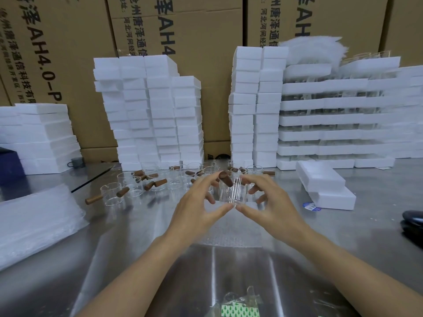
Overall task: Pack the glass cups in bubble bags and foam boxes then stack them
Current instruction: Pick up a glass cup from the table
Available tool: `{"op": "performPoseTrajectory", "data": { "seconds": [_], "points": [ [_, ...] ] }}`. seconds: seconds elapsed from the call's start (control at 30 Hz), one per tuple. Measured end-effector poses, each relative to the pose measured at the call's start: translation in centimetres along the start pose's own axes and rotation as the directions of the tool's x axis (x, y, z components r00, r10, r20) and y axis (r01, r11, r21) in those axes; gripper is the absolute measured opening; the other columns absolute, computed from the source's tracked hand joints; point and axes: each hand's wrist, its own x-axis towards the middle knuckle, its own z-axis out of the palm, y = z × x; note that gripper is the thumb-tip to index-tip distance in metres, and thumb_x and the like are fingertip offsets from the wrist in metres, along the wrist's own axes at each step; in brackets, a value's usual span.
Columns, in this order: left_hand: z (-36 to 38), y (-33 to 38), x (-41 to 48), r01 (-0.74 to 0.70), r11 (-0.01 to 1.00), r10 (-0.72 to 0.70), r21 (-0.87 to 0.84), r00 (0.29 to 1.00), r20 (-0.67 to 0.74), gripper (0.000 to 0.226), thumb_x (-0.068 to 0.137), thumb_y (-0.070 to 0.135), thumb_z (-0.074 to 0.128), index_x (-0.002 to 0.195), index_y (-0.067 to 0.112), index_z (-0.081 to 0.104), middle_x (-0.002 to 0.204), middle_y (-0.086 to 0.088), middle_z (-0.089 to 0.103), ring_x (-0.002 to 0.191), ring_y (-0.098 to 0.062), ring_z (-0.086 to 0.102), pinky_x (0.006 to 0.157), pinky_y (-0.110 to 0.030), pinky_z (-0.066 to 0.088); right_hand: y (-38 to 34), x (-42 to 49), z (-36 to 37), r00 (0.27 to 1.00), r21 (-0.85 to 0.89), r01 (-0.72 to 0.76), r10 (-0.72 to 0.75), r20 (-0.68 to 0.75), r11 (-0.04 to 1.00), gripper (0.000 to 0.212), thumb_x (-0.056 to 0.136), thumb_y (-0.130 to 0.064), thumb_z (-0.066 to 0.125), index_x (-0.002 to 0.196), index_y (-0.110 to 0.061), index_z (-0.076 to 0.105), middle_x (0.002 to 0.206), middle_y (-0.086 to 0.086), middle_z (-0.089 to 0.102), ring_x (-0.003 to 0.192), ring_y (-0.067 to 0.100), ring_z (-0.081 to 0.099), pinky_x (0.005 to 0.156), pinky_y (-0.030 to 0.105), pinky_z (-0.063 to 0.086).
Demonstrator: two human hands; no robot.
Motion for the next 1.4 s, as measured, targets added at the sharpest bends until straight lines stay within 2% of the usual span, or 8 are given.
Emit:
{"op": "performPoseTrajectory", "data": {
  "seconds": [0.27, 0.47, 0.57, 0.7, 0.87, 1.03, 1.27, 1.4],
  "points": [
    [0.2, -0.3, 0.2, 0.038, 0.993, -0.031, -0.109, 0.998, 0.061, 0.066, 0.082, 0.048, 0.09, 0.139, 0.051, 0.058, 0.126, 0.026, 0.061, 0.109, -0.006, 0.065, 0.077, -0.02, 0.05, 0.9, 0.0, -0.1, 0.995, -0.091, 0.076, -0.07, 0.068, 0.993, 0.064, 0.085, -0.051, 0.078, 0.144, -0.043, 0.053, 0.133, -0.024, 0.052, 0.114, 0.006, 0.058, 0.087, 0.01, 0.045],
    [-0.3, -0.1, 0.4, 0.143, 0.96, -0.132, -0.24, 0.989, 0.059, 0.062, 0.073, 0.041, 0.099, 0.124, 0.05, 0.066, 0.119, 0.025, 0.071, 0.104, -0.005, 0.068, 0.075, -0.014, 0.051, 1.6, 0.1, 0.2, 0.997, -0.117, 0.037, -0.028, 0.073, 0.992, 0.081, 0.082, -0.062, 0.077, 0.151, -0.053, 0.036, 0.139, -0.03, 0.048, 0.119, 0.002, 0.054, 0.09, 0.019, 0.049],
    [-0.4, 0.1, 0.5, 0.2, 0.927, -0.178, -0.317, 0.979, 0.099, 0.059, 0.071, 0.04, 0.1, 0.121, 0.047, 0.07, 0.118, 0.021, 0.074, 0.104, -0.007, 0.069, 0.075, -0.014, 0.051, 2.0, 0.0, 0.1, 0.995, -0.14, 0.035, -0.022, 0.093, 0.99, 0.075, 0.082, -0.062, 0.078, 0.148, -0.05, 0.042, 0.137, -0.029, 0.048, 0.12, 0.001, 0.053, 0.094, 0.028, 0.053],
    [-0.5, 0.2, 0.5, 0.207, 0.901, -0.183, -0.38, 0.978, 0.097, 0.066, 0.07, 0.043, 0.1, 0.127, 0.05, 0.067, 0.12, 0.02, 0.072, 0.105, -0.008, 0.07, 0.079, -0.014, 0.053, 2.0, -0.1, 0.2, 0.998, -0.153, 0.036, -0.029, 0.053, 0.988, 0.065, 0.083, -0.061, 0.076, 0.141, -0.046, 0.049, 0.132, -0.029, 0.051, 0.12, 0.001, 0.053, 0.091, 0.023, 0.05],
    [-0.5, 0.3, 0.3, 0.176, 0.941, -0.17, -0.289, 0.984, 0.046, 0.077, 0.074, 0.038, 0.099, 0.137, 0.055, 0.057, 0.121, 0.027, 0.069, 0.116, 0.001, 0.065, 0.081, -0.021, 0.052, 1.6, 0.2, 0.1, 0.997, -0.165, 0.074, -0.072, 0.022, 0.984, 0.066, 0.084, -0.053, 0.076, 0.143, -0.045, 0.046, 0.129, -0.027, 0.053, 0.114, 0.002, 0.057, 0.087, 0.016, 0.046],
    [-0.4, 0.3, 0.3, 0.134, 0.989, -0.132, -0.065, 0.991, 0.031, 0.065, 0.079, 0.047, 0.093, 0.133, 0.059, 0.058, 0.13, 0.03, 0.062, 0.128, 0.0, 0.052, 0.106, -0.036, 0.047, 1.3, 0.2, 0.1, 0.995, -0.179, 0.097, -0.093, 0.034, 0.979, 0.073, 0.087, -0.045, 0.078, 0.15, -0.047, 0.041, 0.132, -0.031, 0.051, 0.113, 0.002, 0.058, 0.089, 0.015, 0.045],
    [-0.5, 0.4, 0.4, 0.171, 0.973, -0.169, -0.155, 0.985, 0.03, 0.067, 0.075, 0.042, 0.097, 0.132, 0.053, 0.063, 0.121, 0.028, 0.071, 0.119, 0.006, 0.06, 0.092, -0.026, 0.045, 0.5, 0.1, 0.1, 0.996, -0.191, 0.09, -0.087, 0.023, 0.978, 0.079, 0.086, -0.054, 0.072, 0.154, -0.052, 0.032, 0.134, -0.033, 0.05, 0.116, 0.001, 0.055, 0.09, 0.014, 0.043],
    [-0.6, 0.7, 0.6, 0.211, 0.935, -0.194, -0.285, 0.977, 0.088, 0.066, 0.073, 0.041, 0.099, 0.13, 0.047, 0.066, 0.126, 0.029, 0.073, 0.123, 0.006, 0.065, 0.093, -0.034, 0.045, 0.8, 0.1, -0.2, 0.998, -0.178, 0.053, -0.046, 0.039, 0.983, 0.078, 0.085, -0.059, 0.072, 0.154, -0.047, 0.036, 0.138, -0.029, 0.049, 0.125, -0.002, 0.05, 0.099, 0.022, 0.047]
  ]
}}
